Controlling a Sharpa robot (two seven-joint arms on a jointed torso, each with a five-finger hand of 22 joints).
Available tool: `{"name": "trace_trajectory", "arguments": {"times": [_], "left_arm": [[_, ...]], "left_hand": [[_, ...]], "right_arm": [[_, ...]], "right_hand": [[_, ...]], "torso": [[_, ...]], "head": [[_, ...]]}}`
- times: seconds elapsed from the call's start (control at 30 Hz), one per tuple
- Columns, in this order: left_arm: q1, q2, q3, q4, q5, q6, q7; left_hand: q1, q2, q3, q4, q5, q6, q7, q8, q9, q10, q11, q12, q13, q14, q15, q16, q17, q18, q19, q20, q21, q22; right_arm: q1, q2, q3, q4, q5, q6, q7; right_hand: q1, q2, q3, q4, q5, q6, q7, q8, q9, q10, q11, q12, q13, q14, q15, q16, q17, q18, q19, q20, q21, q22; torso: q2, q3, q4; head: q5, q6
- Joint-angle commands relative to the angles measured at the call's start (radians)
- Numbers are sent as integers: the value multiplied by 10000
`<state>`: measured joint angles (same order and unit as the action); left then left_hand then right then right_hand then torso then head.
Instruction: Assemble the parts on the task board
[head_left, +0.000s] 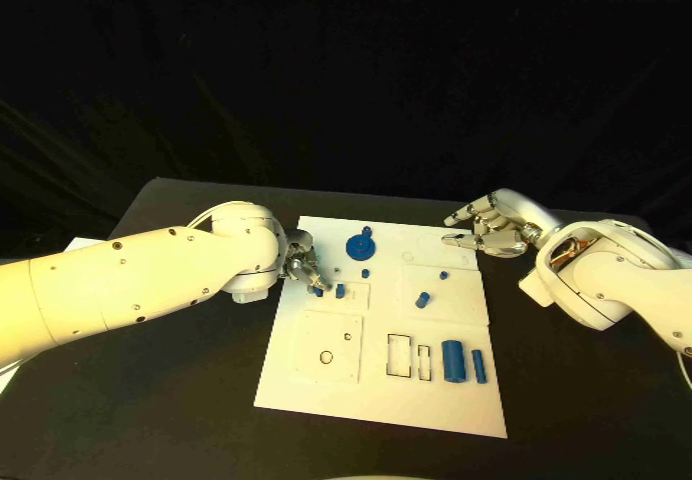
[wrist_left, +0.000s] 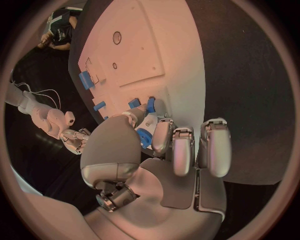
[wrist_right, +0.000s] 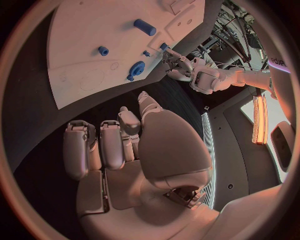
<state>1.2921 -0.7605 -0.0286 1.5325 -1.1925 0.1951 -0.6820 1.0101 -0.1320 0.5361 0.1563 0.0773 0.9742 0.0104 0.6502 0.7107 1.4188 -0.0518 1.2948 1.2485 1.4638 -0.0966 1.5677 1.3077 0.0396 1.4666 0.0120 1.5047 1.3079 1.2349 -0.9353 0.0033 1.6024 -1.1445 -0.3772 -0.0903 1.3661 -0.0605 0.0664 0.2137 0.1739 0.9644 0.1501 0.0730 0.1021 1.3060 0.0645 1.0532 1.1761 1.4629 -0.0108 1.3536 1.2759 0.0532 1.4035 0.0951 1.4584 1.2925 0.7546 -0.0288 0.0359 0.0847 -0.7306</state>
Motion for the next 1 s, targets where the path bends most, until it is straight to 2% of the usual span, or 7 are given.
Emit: {"name": "trace_trajectory", "arguments": {"times": [0.03, 0.27, 0.87, 1.0], "left_arm": [[-64, 12, -52, -27, 16, 278, -222], [-64, 34, -52, -63, 5, 259, -266], [-64, 48, -51, -56, 1, 402, -324], [-64, 50, -51, -66, -2, 345, -378]], "left_hand": [[-137, -11, -172, 43, -38, 97, 0, -19, -20, 95, -13, 57, 28, 1070, -66, 31, 2630, -204, 766, -38, 32, 1896], [-276, 26, -629, 185, -45, 152, -3, -12, -51, 129, -15, 88, 78, 1070, -70, 31, 2630, -213, 779, -46, 61, 1935], [-350, 35, -1079, 311, -37, 258, -35, 26, -70, 201, -37, 169, 184, 1070, -79, 31, 2630, -239, 817, -52, 148, 2040], [-441, 70, -1326, 447, -32, 301, -43, 27, -91, 222, -45, 174, 198, 1070, -86, 31, 2630, -247, 830, -57, 175, 2074]], "right_arm": [[-1, -15, 1, 25, -64, 52, -3], [0, -26, 1, 55, -64, 43, 1], [2, -46, 1, 72, -64, 41, 5], [2, -44, 1, 69, -64, 41, 7]], "right_hand": [[-30, 67, -61, 13, 43, 75, -22, 21, 14, 6, -52, -64, -15, 453, -51, -46, -21, 85, -62, -11, -69, -15], [-30, 67, -62, 14, 44, 75, -22, 21, 14, 3, -52, -70, -20, 451, -51, -52, -29, 88, -70, -11, -75, -28], [-34, 66, -70, 18, 45, 73, -21, 19, 14, 1, -51, -73, -23, 450, -51, -57, -33, 90, -76, -11, -80, -38], [-34, 66, -70, 18, 45, 73, -21, 19, 14, 1, -51, -73, -23, 450, -51, -57, -33, 90, -76, -11, -80, -38]], "torso": [[3, -1, 2], [-1, 1, -1], [-6, -5, 4], [-5, -4, 9]], "head": [[-1, -7], [-8, -3], [-20, -15], [-20, -12]]}}
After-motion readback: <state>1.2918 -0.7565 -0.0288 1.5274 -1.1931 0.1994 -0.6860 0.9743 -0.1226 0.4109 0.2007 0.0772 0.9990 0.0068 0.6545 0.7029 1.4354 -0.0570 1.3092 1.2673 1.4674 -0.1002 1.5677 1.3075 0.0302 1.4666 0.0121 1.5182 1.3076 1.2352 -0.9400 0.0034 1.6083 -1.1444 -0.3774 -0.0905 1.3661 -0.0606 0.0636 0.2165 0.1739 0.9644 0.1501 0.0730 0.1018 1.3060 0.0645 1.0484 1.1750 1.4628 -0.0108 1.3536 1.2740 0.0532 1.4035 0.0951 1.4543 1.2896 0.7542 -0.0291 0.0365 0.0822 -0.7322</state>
